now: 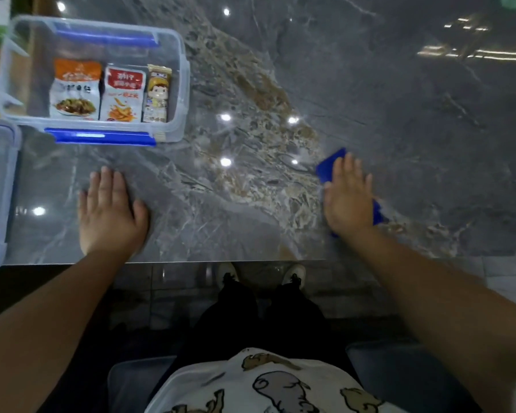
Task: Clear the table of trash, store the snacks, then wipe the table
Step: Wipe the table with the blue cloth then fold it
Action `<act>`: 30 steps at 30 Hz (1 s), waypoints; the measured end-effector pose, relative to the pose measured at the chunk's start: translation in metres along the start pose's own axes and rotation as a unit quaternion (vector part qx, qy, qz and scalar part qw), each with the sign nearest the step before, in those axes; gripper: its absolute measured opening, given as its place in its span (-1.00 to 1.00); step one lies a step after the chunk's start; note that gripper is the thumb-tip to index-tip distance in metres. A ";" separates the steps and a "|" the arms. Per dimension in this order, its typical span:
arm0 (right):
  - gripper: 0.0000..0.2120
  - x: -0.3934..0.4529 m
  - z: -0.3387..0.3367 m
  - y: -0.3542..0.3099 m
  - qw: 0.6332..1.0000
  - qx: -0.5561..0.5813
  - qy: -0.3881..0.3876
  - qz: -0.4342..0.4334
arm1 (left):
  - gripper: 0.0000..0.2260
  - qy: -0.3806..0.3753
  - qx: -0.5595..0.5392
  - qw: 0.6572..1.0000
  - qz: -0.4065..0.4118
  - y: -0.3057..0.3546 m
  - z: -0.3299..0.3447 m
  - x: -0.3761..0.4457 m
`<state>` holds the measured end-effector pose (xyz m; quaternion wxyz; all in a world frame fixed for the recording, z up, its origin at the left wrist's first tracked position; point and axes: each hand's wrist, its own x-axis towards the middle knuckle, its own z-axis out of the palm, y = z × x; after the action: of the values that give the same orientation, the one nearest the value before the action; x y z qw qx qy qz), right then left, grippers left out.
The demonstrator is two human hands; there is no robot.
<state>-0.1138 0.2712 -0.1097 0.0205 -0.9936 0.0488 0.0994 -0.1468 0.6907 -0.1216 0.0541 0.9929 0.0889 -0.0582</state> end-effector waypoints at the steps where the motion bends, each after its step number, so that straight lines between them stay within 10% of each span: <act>1: -0.46 -0.009 0.003 -0.026 0.999 -0.010 -0.009 -0.033 | -0.39 -0.002 -0.002 1.000 0.002 0.000 -0.001 0.000; 7: -0.47 -0.076 0.027 -0.198 0.960 0.039 -0.013 -0.276 | -0.46 -0.017 -0.162 0.986 0.020 -0.007 -0.020 0.002; 11: -0.53 -0.105 0.034 -0.298 0.912 0.124 -0.042 -0.389 | -0.59 0.014 -0.328 0.939 -0.106 -0.033 -0.043 -0.015; 15: -0.77 -0.107 0.004 -0.346 0.871 0.363 -0.154 -0.294 | -0.64 0.051 -0.411 0.897 -0.156 -0.057 -0.070 -0.054; 20: -0.77 -0.088 -0.061 -0.303 0.532 0.721 -0.444 0.012 | -0.70 0.028 -0.555 0.819 -0.142 -0.052 -0.097 -0.076; 22: -0.67 -0.084 -0.084 -0.269 0.452 0.752 -0.475 0.064 | -0.70 -0.003 -0.572 0.814 -0.101 -0.035 -0.109 -0.073; 30: -0.51 -0.094 -0.156 -0.134 0.471 0.739 -0.480 -0.037 | -0.46 -0.221 -0.478 0.836 0.153 0.091 -0.186 -0.025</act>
<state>-0.1613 0.4054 0.0660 0.7712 -0.4075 0.0497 0.4865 -0.1348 0.6194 0.0737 0.5479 0.8054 -0.0621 -0.2175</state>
